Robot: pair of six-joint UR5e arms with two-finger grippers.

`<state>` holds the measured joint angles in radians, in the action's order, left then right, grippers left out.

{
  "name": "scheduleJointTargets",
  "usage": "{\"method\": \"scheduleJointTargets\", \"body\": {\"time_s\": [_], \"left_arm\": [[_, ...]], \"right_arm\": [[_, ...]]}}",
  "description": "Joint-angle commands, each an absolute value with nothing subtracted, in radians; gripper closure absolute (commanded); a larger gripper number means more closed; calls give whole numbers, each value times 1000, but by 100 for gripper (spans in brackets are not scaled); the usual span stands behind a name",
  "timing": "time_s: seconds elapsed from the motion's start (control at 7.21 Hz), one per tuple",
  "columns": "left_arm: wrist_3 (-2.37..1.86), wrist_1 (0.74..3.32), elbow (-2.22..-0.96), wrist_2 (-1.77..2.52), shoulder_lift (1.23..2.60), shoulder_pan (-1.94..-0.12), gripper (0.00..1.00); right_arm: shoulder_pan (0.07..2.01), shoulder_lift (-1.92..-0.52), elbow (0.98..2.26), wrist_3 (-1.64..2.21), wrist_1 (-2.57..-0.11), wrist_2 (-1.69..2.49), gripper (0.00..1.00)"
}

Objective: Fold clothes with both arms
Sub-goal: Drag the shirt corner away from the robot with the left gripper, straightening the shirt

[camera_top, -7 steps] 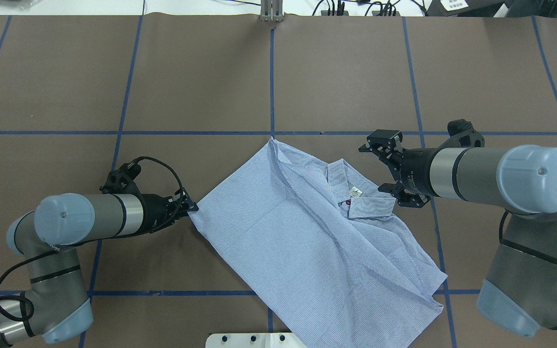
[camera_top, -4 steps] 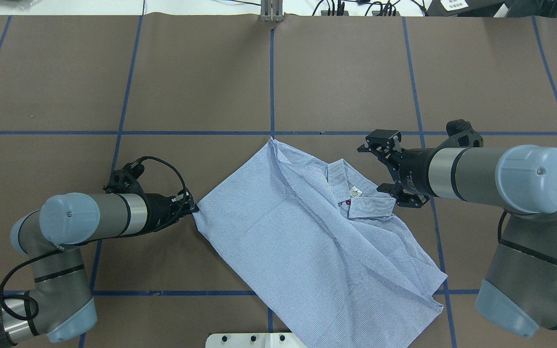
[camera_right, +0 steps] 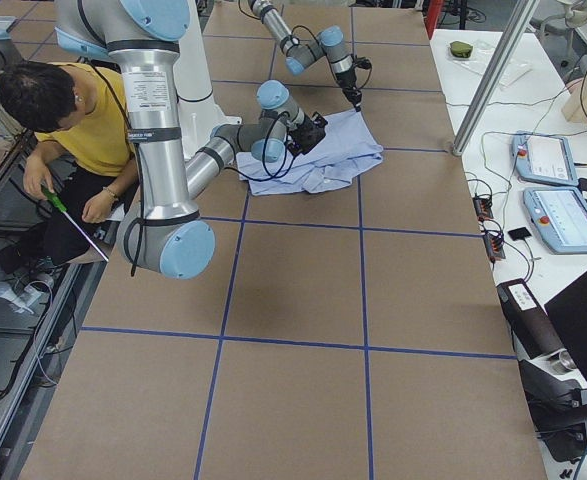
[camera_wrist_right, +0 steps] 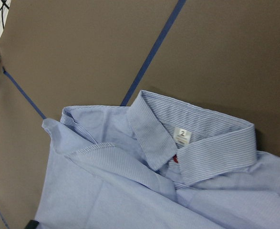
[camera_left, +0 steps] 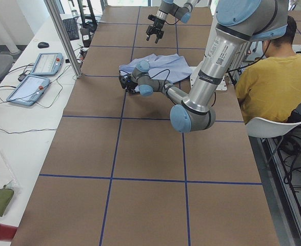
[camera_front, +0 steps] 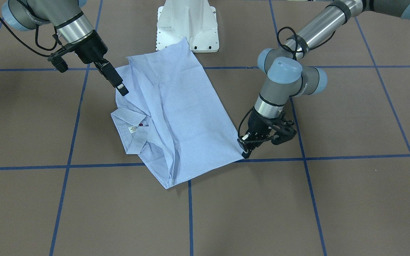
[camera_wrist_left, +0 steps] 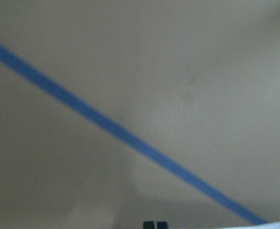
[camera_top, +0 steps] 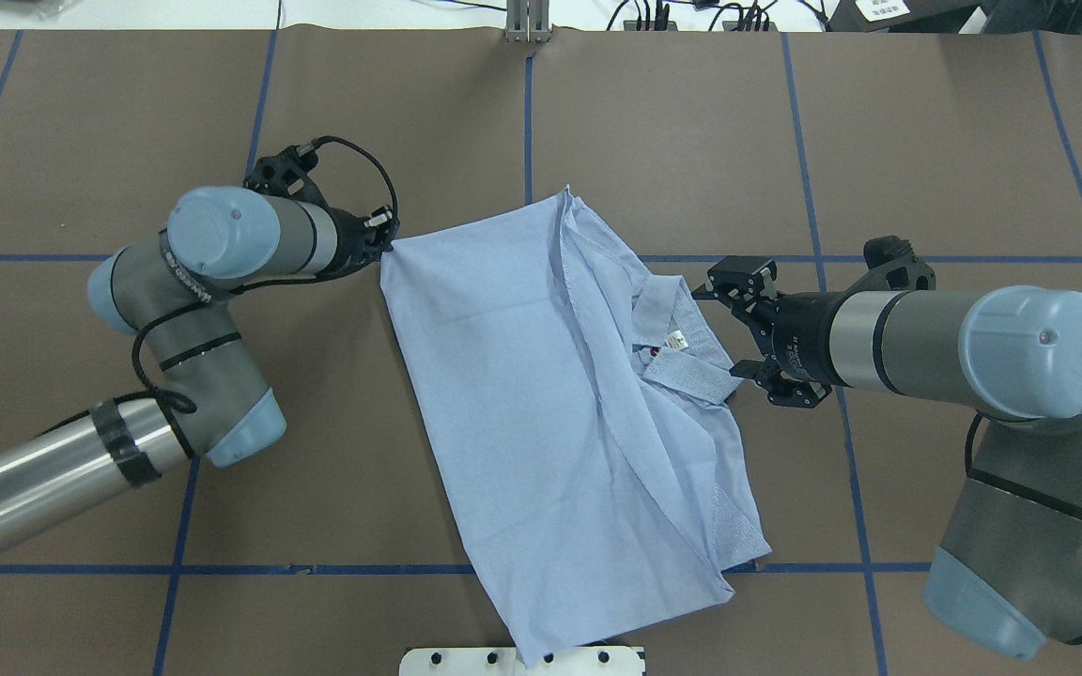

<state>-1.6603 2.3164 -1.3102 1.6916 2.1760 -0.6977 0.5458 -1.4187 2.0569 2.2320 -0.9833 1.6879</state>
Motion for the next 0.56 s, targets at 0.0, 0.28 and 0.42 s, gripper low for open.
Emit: {"method": "scheduleJointTargets", "body": {"time_s": [0.0,0.28,0.42], "left_arm": [[-1568,2420,-1017,1710,2364,-781,100],[-1569,2436,-962,1710,2427,-795,100],[-1559,2434,-960,1712,2428,-795,53]], "right_arm": [[531,-1417,2057,2232,-983,1686,0],[522,-1293,1963,2226,-992,1652,0],[509,-1231,1910,2221,-992,1582,0]]}}
